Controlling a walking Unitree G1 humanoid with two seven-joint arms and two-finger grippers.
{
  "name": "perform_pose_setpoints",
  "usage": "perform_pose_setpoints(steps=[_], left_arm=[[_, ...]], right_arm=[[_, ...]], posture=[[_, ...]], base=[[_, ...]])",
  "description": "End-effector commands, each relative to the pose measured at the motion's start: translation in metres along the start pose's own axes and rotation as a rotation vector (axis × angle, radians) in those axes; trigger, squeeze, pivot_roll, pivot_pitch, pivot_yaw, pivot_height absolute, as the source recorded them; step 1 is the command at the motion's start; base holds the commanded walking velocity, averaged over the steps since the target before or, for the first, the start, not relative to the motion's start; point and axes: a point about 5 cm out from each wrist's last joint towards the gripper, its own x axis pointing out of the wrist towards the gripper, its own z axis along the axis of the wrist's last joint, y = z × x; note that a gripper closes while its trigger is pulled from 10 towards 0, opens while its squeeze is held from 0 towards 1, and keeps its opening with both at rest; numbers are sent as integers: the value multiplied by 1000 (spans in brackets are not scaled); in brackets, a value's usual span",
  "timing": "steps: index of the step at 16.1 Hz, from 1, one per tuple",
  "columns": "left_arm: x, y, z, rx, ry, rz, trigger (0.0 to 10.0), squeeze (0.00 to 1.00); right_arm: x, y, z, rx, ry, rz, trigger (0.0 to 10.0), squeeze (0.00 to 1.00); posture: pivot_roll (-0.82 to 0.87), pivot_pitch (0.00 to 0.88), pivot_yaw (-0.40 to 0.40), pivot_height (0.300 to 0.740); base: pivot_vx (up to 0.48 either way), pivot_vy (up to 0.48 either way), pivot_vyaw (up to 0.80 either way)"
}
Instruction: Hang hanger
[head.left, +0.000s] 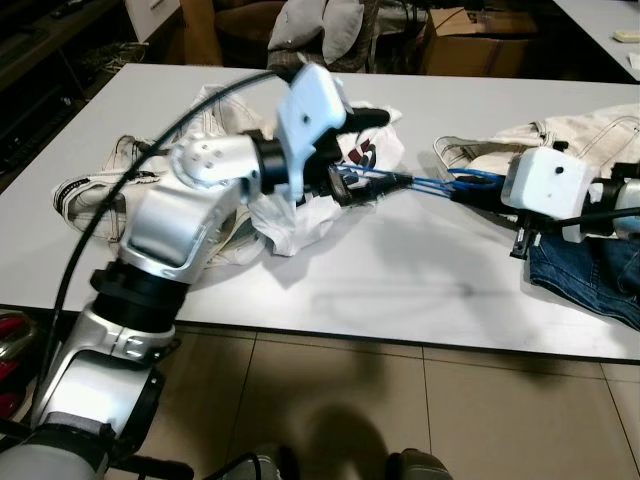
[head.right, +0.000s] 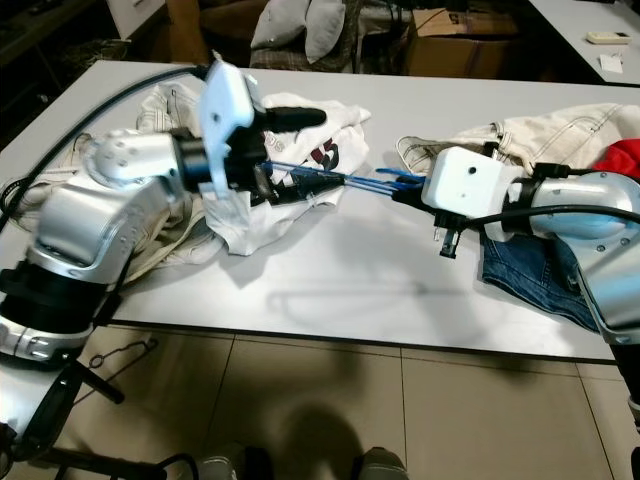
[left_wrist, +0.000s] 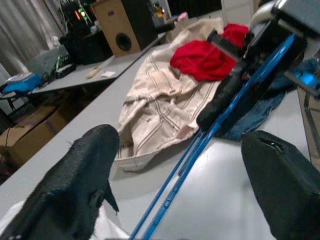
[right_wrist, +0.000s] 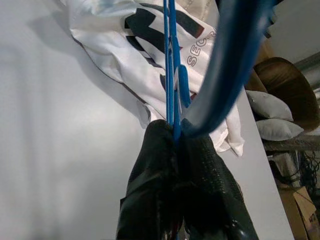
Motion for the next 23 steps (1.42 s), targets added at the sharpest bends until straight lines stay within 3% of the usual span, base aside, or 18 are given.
perform_pose_setpoints(steps=[1, 2, 6, 7, 8, 10, 18, 23], left_arm=[[2, 2, 2, 29, 17, -6, 10000, 169], [7, -4, -5, -5, 30, -51, 10000, 0], [20, -13, -20, -4, 71, -111, 10000, 0], [21, -13, -27, 12, 101, -110, 9216, 0], [21, -12, -30, 16, 114, -97, 7098, 0], [19, -9, -33, 17, 119, -47, 0, 0], [-7, 4, -55, 5, 199, 114, 0, 0], [-22, 10, -59, 18, 233, 158, 0, 0]], right_arm=[[1, -3, 3, -24, -1, 9, 10000, 0], [4, -3, 8, -68, 2, 35, 10000, 0], [15, -5, 23, -138, -27, 67, 10000, 0], [19, -5, 30, -160, -44, 76, 10000, 0], [23, -5, 34, -172, -56, 80, 10000, 0], [28, -4, 39, -182, -74, 88, 10000, 0], [37, -11, 50, -215, -123, 134, 10000, 0], [39, -11, 52, -207, -148, 141, 10000, 0]], posture=[[-158, 0, 60, 740], [-167, 0, 86, 740], [-189, 0, 110, 740], [-201, 0, 114, 740], [-204, 0, 113, 740], [-199, 0, 104, 740], [-163, 0, 45, 740], [-154, 0, 58, 740]], base=[[0, 0, 0], [0, 0, 0], [0, 0, 0], [0, 0, 0], [0, 0, 0], [0, 0, 0], [0, 0, 0], [0, 0, 0]])
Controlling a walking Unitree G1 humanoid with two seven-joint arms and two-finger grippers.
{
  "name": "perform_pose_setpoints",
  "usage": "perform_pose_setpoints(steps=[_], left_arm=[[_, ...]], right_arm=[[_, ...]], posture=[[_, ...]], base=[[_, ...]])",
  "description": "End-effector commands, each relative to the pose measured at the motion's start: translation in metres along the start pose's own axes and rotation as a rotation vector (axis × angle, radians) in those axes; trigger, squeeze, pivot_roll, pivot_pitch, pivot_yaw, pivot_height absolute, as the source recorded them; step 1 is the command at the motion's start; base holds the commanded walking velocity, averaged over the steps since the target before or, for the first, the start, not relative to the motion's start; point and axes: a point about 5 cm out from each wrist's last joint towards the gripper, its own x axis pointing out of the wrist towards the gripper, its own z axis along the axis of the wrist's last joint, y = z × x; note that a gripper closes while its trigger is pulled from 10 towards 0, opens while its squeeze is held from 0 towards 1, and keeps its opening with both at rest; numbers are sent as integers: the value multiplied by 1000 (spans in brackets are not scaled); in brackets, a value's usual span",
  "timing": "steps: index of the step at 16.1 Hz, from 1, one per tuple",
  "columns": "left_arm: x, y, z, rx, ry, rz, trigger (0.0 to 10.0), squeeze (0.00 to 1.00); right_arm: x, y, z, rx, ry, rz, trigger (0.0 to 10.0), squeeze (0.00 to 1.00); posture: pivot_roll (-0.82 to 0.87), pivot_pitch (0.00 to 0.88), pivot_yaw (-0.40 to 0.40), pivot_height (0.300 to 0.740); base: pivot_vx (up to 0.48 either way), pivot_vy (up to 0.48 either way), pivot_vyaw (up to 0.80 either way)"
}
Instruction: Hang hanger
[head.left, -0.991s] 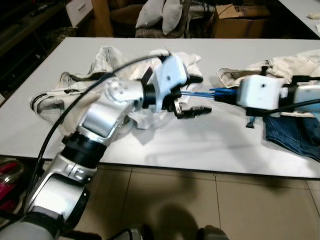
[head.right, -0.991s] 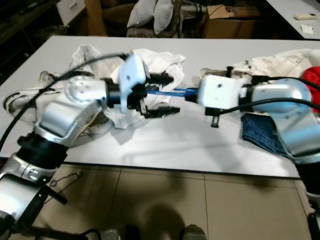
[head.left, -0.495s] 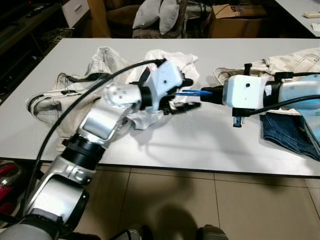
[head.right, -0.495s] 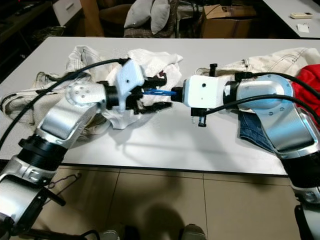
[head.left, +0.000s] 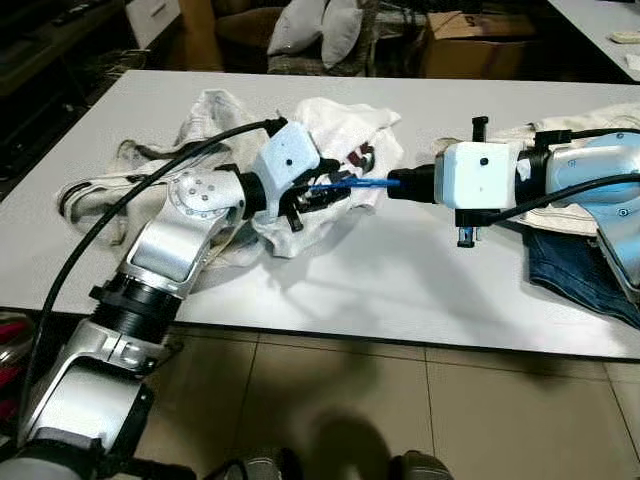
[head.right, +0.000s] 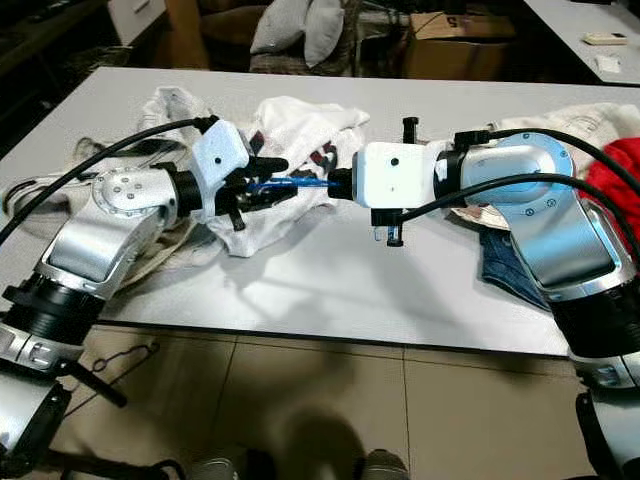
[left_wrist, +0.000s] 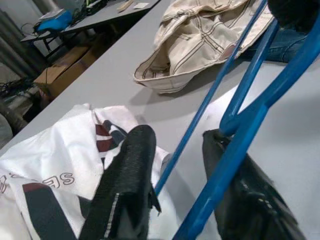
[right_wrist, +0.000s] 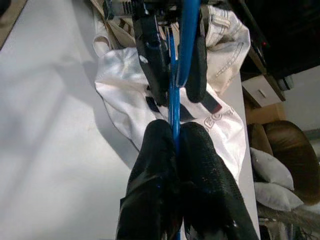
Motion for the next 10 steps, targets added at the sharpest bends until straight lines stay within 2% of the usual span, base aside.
perform_pose_setpoints(steps=[1, 10], left_arm=[[-2, 3, -2, 12, 12, 16, 0, 0], [-3, 13, 2, 39, -14, 51, 0, 0]], right_arm=[[-1, -3, 4, -9, -17, 3, 10000, 0], [-3, -3, 4, 7, -30, -13, 10000, 0]], posture=[[-155, 0, 61, 740], [-160, 0, 78, 740]], base=[[0, 0, 0], [0, 0, 0]])
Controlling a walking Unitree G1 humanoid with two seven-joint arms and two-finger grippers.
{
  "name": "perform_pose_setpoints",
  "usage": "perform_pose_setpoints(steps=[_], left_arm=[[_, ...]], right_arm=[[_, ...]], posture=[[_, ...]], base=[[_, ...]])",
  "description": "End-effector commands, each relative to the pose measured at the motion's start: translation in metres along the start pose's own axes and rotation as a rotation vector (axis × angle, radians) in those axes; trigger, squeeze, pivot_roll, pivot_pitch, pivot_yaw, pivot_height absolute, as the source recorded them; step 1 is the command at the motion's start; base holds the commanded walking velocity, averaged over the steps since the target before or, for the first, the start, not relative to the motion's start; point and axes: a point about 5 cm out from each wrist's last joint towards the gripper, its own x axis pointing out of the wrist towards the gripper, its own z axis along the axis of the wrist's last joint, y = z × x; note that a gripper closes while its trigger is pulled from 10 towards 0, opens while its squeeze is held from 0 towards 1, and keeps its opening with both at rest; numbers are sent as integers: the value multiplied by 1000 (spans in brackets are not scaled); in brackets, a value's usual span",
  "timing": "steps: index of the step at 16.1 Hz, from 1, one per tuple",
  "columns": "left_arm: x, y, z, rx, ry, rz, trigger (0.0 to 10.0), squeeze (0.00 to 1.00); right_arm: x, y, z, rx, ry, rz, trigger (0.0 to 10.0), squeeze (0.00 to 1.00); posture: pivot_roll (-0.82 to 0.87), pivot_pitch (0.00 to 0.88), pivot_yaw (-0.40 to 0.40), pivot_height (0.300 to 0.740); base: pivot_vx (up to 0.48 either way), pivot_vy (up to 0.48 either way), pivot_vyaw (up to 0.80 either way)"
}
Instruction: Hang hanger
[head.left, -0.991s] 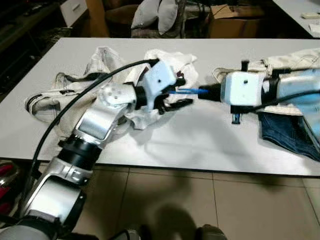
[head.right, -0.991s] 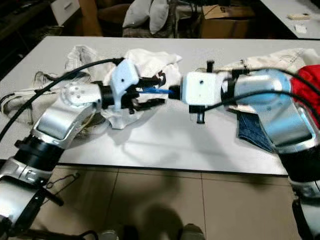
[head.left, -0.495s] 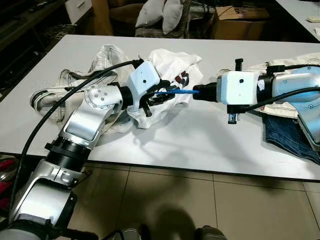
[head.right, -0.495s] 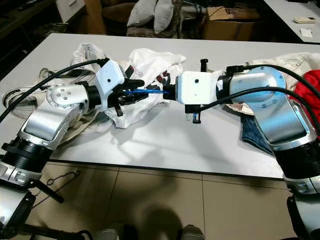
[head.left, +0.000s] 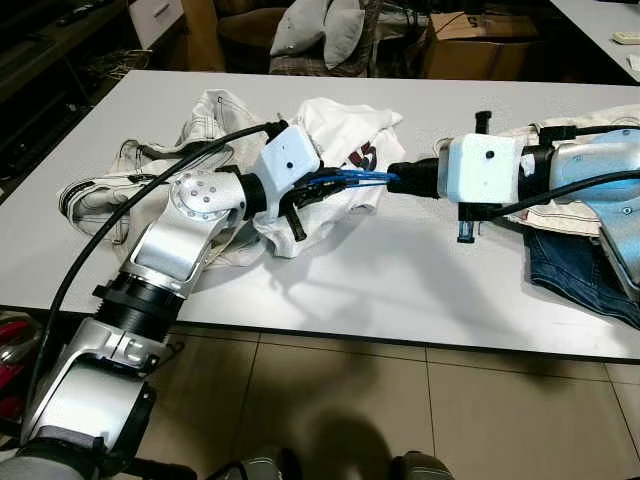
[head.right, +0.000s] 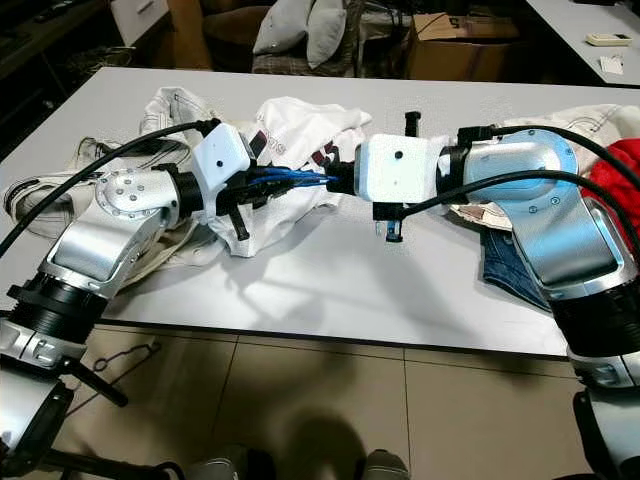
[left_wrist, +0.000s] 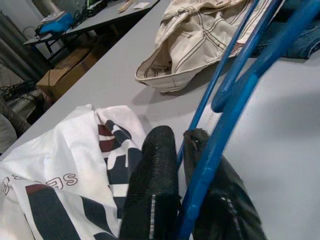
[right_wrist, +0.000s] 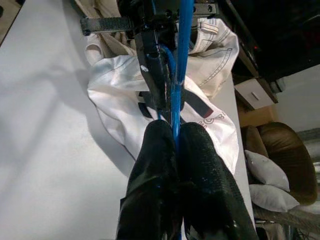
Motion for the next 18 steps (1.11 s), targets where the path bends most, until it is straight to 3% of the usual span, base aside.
perform_pose_setpoints(steps=[1, 4, 5, 7, 11, 15, 16, 18], left_arm=[[-5, 12, 6, 14, -19, 51, 0, 0], [-7, 10, 13, 21, -82, 0, 0, 0], [-8, 8, 17, 40, -97, -37, 0, 0], [-10, 7, 18, 91, -81, -96, 0, 0], [-12, 11, 25, 196, -42, -154, 0, 0], [-13, 14, 36, 315, -4, -191, 0, 0], [-13, 14, 38, 337, 7, -203, 0, 0], [-12, 13, 41, 347, 10, -212, 0, 0]], right_arm=[[0, 0, 3, -2, -11, 16, 10000, 0], [-2, 1, 2, 20, -30, 25, 10000, 0], [-6, 0, 3, 59, -60, 34, 10000, 1000], [-15, 0, 3, 112, -107, 62, 10000, 1000], [-32, 0, -5, 90, -48, 135, 10000, 1000], [-33, -7, -7, 52, -12, 83, 10000, 1000], [-28, -8, -4, 39, -21, 64, 10000, 0], [-23, -8, -2, 43, -34, 56, 10000, 0]], posture=[[-160, 0, 78, 740], [-161, 0, 79, 740], [-160, 0, 79, 740], [-160, 0, 81, 740], [-158, 0, 85, 740], [-161, 0, 89, 740], [-161, 0, 89, 740], [-158, 0, 90, 740]], base=[[0, 0, 0], [0, 0, 0], [0, 0, 0], [0, 0, 0], [0, 0, 0], [0, 0, 0], [0, 0, 0], [0, 0, 0]])
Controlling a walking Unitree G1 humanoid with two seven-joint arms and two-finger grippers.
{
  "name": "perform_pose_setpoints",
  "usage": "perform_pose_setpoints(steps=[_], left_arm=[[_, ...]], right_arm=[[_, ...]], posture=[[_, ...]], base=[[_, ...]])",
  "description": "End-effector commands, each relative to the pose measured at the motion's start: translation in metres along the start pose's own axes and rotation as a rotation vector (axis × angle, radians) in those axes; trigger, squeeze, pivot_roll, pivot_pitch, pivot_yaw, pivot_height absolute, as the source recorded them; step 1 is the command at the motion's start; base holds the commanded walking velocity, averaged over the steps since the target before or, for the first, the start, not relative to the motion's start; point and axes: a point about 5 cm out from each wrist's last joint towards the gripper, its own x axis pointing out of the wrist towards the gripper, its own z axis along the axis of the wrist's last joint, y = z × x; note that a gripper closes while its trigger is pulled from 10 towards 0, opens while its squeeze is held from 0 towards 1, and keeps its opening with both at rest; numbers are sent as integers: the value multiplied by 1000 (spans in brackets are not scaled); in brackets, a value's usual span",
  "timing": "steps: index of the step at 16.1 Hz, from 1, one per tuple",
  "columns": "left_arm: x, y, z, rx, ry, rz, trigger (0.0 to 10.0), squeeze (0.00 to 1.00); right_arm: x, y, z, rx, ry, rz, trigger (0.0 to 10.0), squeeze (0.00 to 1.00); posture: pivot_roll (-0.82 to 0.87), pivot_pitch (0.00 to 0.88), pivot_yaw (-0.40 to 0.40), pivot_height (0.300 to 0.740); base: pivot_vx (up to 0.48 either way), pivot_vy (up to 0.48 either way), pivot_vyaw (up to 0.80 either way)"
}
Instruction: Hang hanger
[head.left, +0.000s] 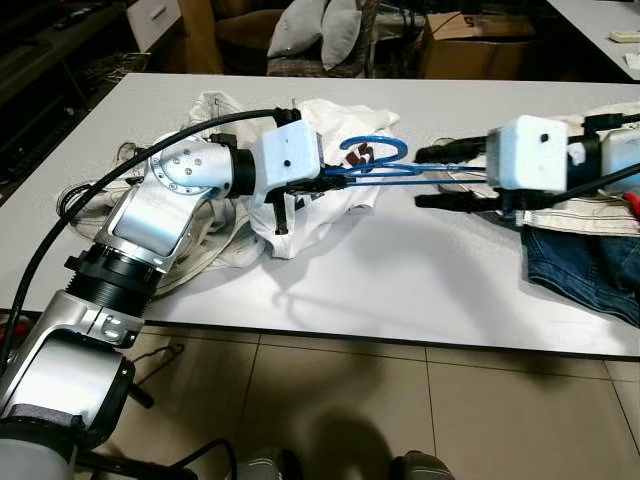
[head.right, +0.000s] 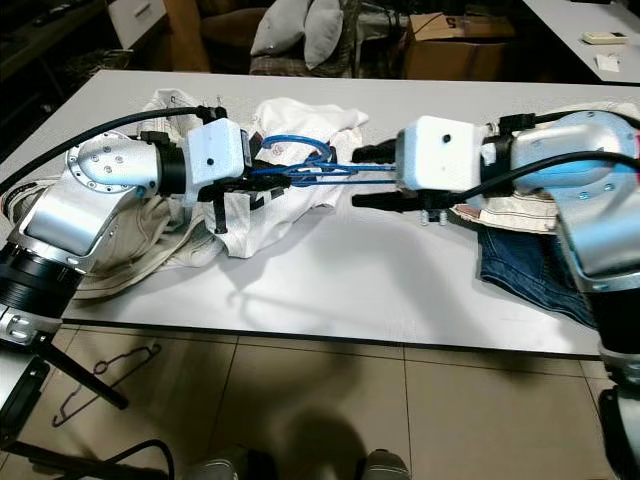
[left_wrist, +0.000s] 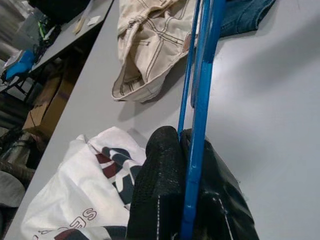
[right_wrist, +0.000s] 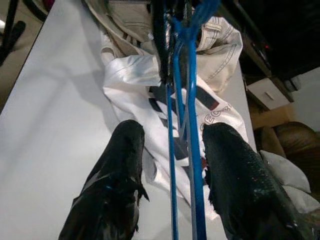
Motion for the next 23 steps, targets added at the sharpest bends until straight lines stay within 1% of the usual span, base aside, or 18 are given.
perform_pose_setpoints(steps=[1, 3, 4, 5, 6, 7, 10, 13, 18, 20, 23], left_arm=[[-1, 6, 13, 69, -6, -11, 0, 0], [-1, 7, 13, 81, 5, -17, 0, 0], [-1, 7, 14, 89, 11, -23, 0, 0], [-1, 7, 14, 93, 15, -27, 0, 0], [-1, 7, 15, 96, 13, -33, 0, 0], [0, 6, 16, 99, 13, -41, 0, 0], [2, 6, 18, 115, 28, -65, 0, 0], [1, 6, 18, 119, 33, -65, 0, 0], [0, 7, 20, 128, 35, -71, 0, 0], [0, 7, 22, 129, 30, -73, 0, 0], [0, 8, 25, 105, 2, -73, 0, 0]], right_arm=[[4, 0, 4, -12, -2, 11, 10000, 0], [5, 0, 2, -7, 8, 16, 10000, 0], [6, 0, 1, 0, 12, 15, 8902, 0], [6, 0, 0, 9, 9, 16, 7333, 0], [8, 0, 0, 18, 3, 19, 1451, 0], [10, 0, 1, 27, -1, 23, 0, 0], [13, -2, 1, 48, -3, 29, 0, 0], [15, 0, -3, 61, 23, 47, 0, 0], [17, 1, -5, 88, 37, 59, 0, 0], [17, 2, -6, 95, 35, 58, 0, 0], [18, 0, -6, 99, 32, 42, 0, 0]], posture=[[-158, 0, 91, 740], [-157, 0, 92, 740], [-158, 0, 92, 740], [-158, 0, 94, 740], [-159, 0, 93, 740], [-159, 0, 94, 740], [-157, 0, 92, 740], [-156, 0, 92, 740], [-154, 0, 92, 740], [-154, 0, 92, 740], [-153, 0, 95, 740]], base=[[0, 0, 0], [0, 0, 0], [0, 0, 0], [0, 0, 0], [0, 0, 0], [0, 0, 0], [0, 0, 0], [0, 0, 0], [0, 0, 0], [0, 0, 0], [0, 0, 0]])
